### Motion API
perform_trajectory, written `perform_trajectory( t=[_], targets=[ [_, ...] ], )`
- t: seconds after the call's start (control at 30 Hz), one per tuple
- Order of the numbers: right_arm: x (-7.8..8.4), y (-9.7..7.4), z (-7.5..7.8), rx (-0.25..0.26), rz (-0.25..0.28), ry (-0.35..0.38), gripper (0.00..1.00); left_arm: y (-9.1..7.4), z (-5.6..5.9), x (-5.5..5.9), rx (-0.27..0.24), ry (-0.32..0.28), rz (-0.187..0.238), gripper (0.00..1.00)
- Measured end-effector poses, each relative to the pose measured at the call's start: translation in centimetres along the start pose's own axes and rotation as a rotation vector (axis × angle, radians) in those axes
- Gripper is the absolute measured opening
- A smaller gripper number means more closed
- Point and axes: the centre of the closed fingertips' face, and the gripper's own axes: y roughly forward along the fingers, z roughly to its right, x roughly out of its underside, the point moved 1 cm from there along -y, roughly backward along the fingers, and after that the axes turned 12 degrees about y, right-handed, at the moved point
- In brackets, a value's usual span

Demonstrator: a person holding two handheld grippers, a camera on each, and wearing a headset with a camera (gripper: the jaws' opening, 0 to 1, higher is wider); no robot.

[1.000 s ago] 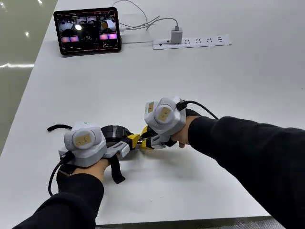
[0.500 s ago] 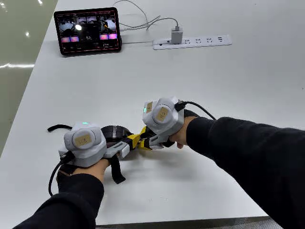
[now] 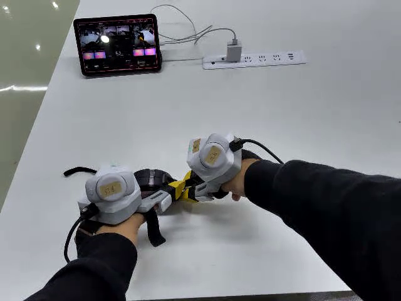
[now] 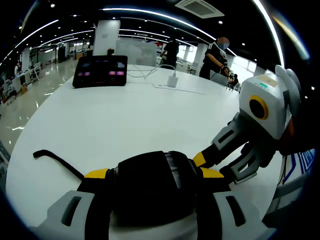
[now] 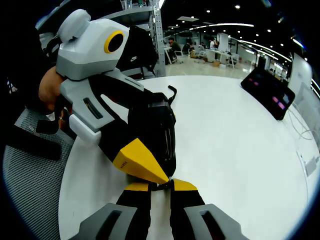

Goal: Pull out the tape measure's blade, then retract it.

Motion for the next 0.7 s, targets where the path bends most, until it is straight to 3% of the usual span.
perform_trajectory(
  t=[0.7],
  targets=[
    [0.02,0.10,0.09,0.014,-0.008,-0.010,0.12,0.07,0.15,0.07,-0.008,0.009,-0.012,0.66]
  ],
)
